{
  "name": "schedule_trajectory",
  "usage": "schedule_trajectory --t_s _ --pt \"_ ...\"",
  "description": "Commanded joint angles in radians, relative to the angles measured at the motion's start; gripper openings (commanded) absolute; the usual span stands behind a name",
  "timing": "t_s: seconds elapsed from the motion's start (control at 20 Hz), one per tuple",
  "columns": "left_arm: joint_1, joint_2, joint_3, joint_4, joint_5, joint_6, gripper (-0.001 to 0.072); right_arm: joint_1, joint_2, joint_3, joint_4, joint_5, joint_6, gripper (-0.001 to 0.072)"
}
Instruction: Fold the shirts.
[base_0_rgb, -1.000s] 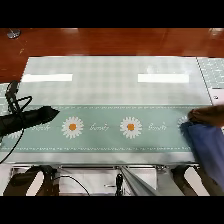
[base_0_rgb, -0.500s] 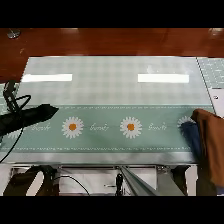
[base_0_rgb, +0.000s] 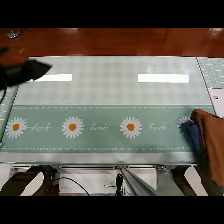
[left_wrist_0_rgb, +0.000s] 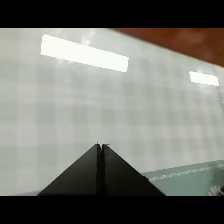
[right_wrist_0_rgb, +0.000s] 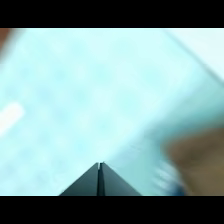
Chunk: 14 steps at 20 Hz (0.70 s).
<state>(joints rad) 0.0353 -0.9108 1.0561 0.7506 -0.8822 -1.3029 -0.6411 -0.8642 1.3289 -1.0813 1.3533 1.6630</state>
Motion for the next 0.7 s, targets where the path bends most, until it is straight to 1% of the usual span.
schedule_trajectory --t_s 0.0,0.05,0.1,0.15,0.2,0.25,0.3,0.4,0.5,0.65 --pt "-0.167 -0.21 0.284 0.042 -0.056 0.056 0.0018 0.476 -0.096 0.03 -0.105 -0.259 -0.029 0.0023" --pt "-0.228 -0.247 0.297 0.143 -0.083 0.026 0.0018 0.613 -0.146 0.029 -0.304 -0.214 0.02 0.0024" --pt "-0.271 -0.272 0.289 0.279 -0.113 -0.046 0.0018 0.713 -0.198 0.026 -0.472 -0.153 0.067 0.0024" --pt "-0.298 -0.292 0.27 0.432 -0.142 -0.142 0.0019 0.787 -0.253 0.004 -0.606 -0.095 0.109 0.0024" --pt "-0.303 -0.306 0.231 0.567 -0.153 -0.237 0.0019 0.824 -0.305 -0.035 -0.68 -0.062 0.137 0.0023" --pt "-0.288 -0.312 0.181 0.644 -0.15 -0.307 0.002 0.829 -0.348 -0.074 -0.692 -0.055 0.155 0.0024" --pt "-0.262 -0.316 0.137 0.652 -0.15 -0.34 0.002 0.821 -0.391 -0.109 -0.697 -0.063 0.188 0.0023" --pt "-0.217 -0.317 0.083 0.65 -0.156 -0.316 0.002 0.792 -0.46 -0.117 -0.684 -0.063 0.247 0.0023" --pt "-0.185 -0.315 0.084 0.649 -0.159 -0.307 0.002 0.781 -0.493 -0.117 -0.678 -0.068 0.248 0.0023" --pt "-0.164 -0.316 0.087 0.652 -0.155 -0.307 0.002 0.781 -0.497 -0.117 -0.68 -0.067 0.251 0.0024"
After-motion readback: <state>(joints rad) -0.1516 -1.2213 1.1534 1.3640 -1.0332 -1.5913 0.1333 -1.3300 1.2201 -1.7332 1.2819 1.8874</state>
